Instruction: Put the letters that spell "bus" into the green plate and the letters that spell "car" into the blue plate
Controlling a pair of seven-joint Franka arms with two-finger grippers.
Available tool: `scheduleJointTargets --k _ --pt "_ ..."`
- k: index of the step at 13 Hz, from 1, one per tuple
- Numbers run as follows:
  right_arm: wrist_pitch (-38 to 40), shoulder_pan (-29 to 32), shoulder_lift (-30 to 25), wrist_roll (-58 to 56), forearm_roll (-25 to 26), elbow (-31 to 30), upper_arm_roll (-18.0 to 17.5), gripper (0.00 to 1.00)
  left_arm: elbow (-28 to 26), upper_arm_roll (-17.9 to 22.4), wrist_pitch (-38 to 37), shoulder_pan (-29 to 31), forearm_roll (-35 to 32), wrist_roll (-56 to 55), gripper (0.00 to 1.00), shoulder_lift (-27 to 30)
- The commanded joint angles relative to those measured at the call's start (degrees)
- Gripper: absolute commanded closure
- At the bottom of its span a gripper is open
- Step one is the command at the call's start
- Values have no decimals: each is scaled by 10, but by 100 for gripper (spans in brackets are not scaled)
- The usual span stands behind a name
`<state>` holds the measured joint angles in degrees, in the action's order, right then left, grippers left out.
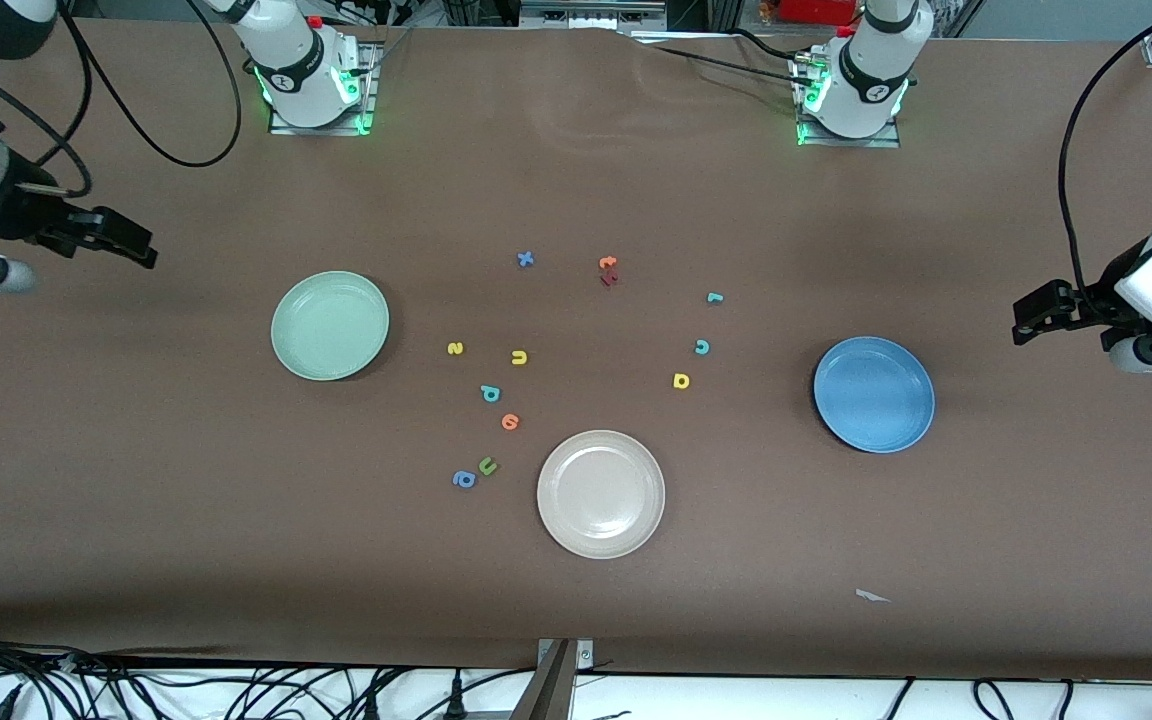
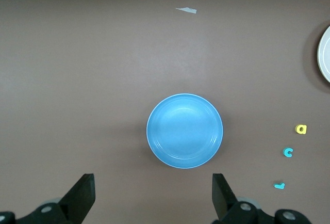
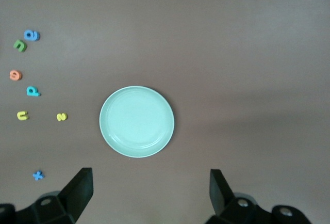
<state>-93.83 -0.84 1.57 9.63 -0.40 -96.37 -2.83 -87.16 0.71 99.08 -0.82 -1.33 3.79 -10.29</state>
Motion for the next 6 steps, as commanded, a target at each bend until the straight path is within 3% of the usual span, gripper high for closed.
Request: scheduleJointTargets --k 1,3,6 --pt "1 -41 25 5 2 -8 0 0 -6 -11 16 -4 12 2 0 -10" --pt "-17 -84 63 14 1 -8 0 0 -15 -46 42 -4 12 -46 0 -29" --pt "-116 -144 102 121 1 -44 -2 0 -33 -112 108 -5 8 -145 0 -83"
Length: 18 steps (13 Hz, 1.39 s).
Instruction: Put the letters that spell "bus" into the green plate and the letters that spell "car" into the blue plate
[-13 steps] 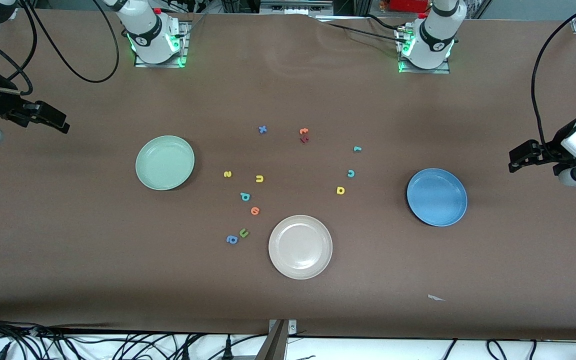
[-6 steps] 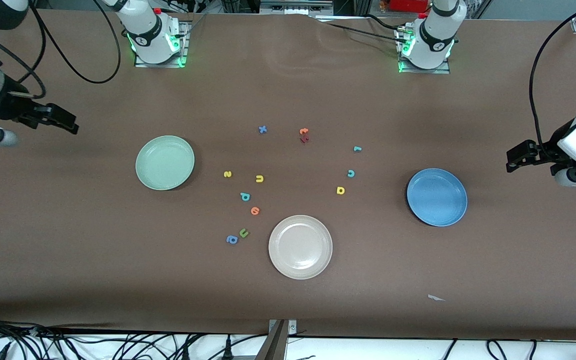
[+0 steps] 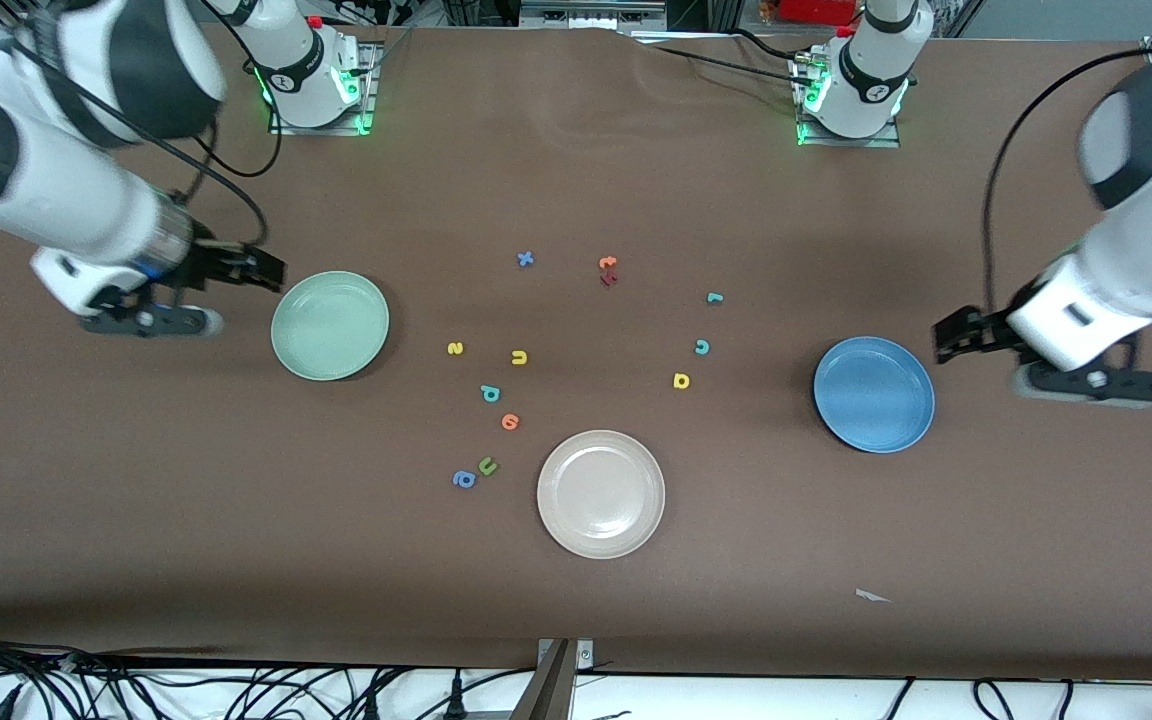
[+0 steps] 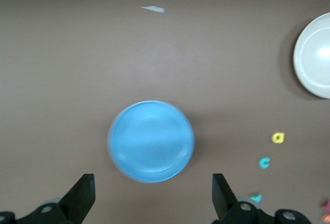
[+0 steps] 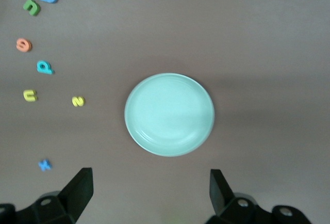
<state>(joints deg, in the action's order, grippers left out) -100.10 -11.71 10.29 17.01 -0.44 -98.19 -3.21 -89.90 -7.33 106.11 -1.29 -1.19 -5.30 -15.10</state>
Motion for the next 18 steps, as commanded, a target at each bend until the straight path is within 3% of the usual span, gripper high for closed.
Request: scheduleJointTargets --k 1,2,5,9,14,18 --pt "-102 -51 31 52 1 -51 2 0 -8 -54 58 -1 3 -86 0 -58" --pt "-153 -59 38 53 1 -84 1 0 -8 -71 80 -12 1 -117 0 -82" --pt "-276 -60 47 52 1 -172 -28 1 -8 -71 161 -94 -38 -216 0 -158" --pt "-366 -61 101 53 1 -203 -55 36 -8 -73 211 -148 -75 -274 0 -226" --pt "-467 -76 163 54 1 -202 -56 38 -20 -73 227 -159 -76 -269 0 -259" --pt "-517 -85 192 55 1 -202 -56 38 -80 -73 297 -158 -76 -249 0 -259"
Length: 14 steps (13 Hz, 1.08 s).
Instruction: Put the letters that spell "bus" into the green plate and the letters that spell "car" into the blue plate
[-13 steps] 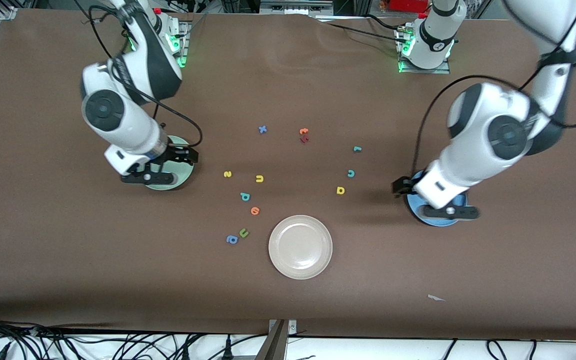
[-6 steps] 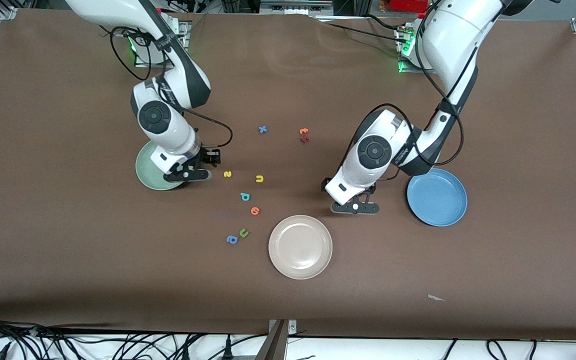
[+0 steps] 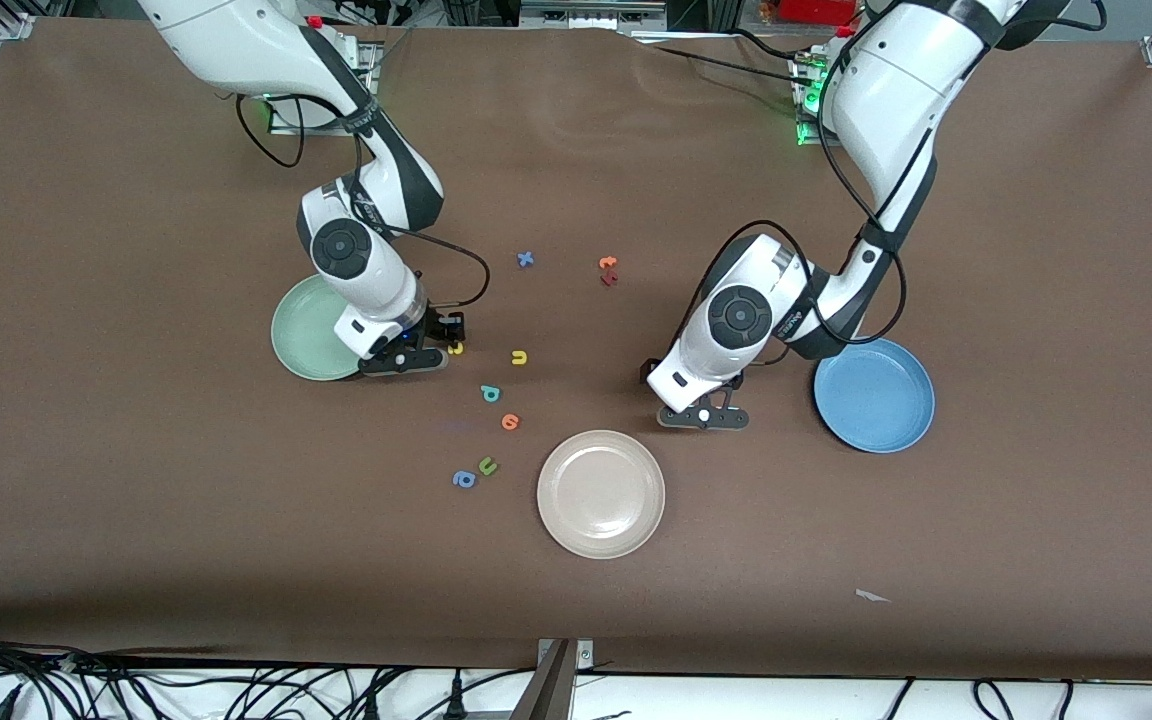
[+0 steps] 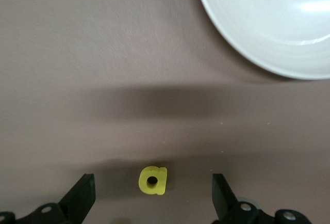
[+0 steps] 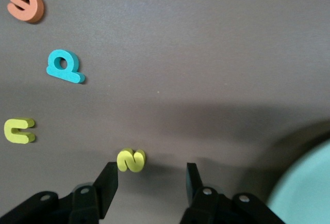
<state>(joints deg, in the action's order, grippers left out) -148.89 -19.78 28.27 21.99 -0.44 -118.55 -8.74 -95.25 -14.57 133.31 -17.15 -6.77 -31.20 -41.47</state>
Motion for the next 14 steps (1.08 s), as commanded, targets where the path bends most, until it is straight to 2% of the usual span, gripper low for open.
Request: scheduleJointTargets --k 1,3,5,6,7,8,10,12,14 --pt "-44 -9 19 8 1 2 0 39 -33 0 25 0 -20 17 0 4" --pt "-48 -19 24 8 1 1 0 43 -39 0 26 -2 -20 20 3 5" --pt "-49 -21 28 8 2 2 0 46 -38 1 26 -6 -20 18 13 5" --pt "-53 -25 28 7 2 2 1 47 -35 2 26 -10 -21 17 15 5" --pt "-53 -25 29 6 3 2 2 53 -33 2 26 -13 -32 11 19 4" --pt "-53 -25 30 6 3 2 2 68 -32 2 26 -14 -46 7 23 4" --pt "-54 -26 34 4 9 2 2 85 -31 3 27 -14 -52 1 30 4" --pt "-47 -25 26 -3 9 2 4 88 -30 3 27 -14 -51 0 37 3" --pt "36 -24 -20 -4 9 10 22 88 -27 3 27 -14 -52 -4 43 1"
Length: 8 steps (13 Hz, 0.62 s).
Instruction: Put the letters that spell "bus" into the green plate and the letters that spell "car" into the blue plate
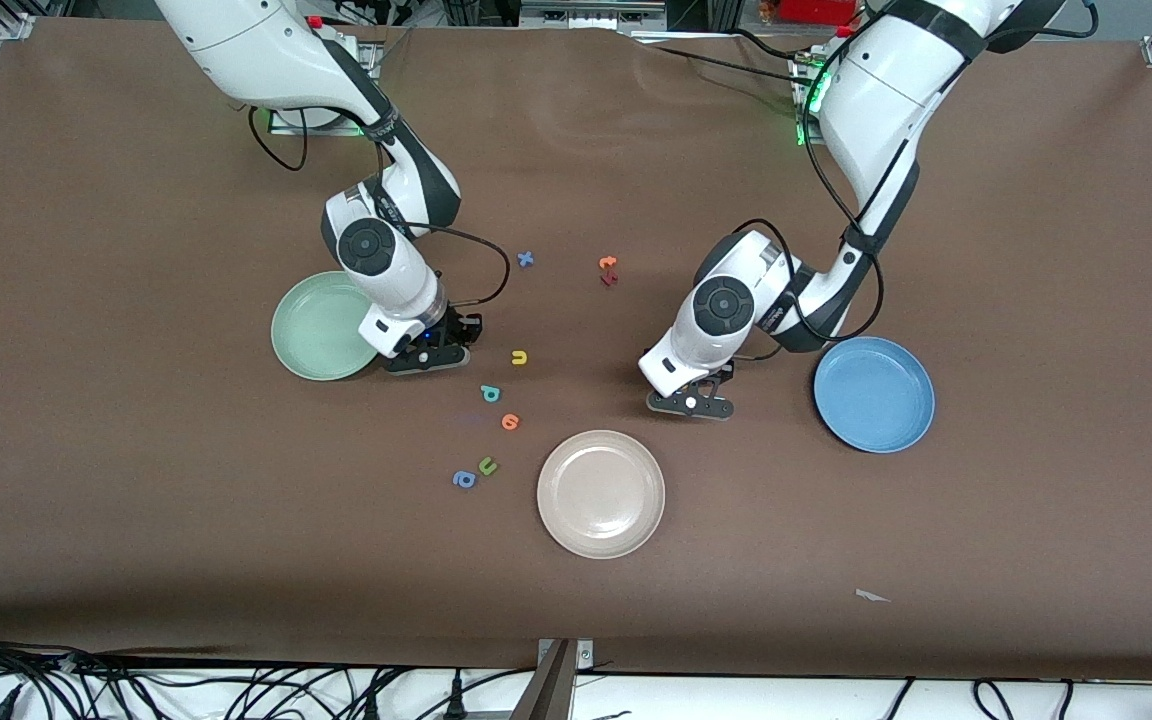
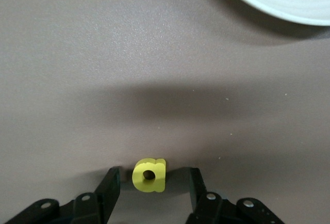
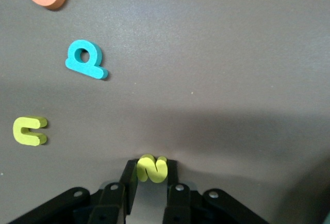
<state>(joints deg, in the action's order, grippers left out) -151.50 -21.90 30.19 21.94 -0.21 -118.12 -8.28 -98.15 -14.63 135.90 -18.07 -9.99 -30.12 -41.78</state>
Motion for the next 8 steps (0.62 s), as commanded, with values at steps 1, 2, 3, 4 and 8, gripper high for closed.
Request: scheduleJointTargets --k 1,2,3,4,8 --pt "92 -2 -59 -7 6 7 31 88 2 5 2 -5 -20 -14 43 2" --pt "111 -1 -75 -22 6 5 52 88 2 6 3 -5 -20 -14 45 1" --pt "144 -1 -88 -57 6 3 69 87 2 6 3 -4 -19 -14 47 0" --pt "169 -1 -96 -89 6 1 94 86 2 6 3 -4 -20 -14 51 0" --pt "155 0 -105 -112 1 -51 133 0 2 7 3 -4 -19 -14 69 0"
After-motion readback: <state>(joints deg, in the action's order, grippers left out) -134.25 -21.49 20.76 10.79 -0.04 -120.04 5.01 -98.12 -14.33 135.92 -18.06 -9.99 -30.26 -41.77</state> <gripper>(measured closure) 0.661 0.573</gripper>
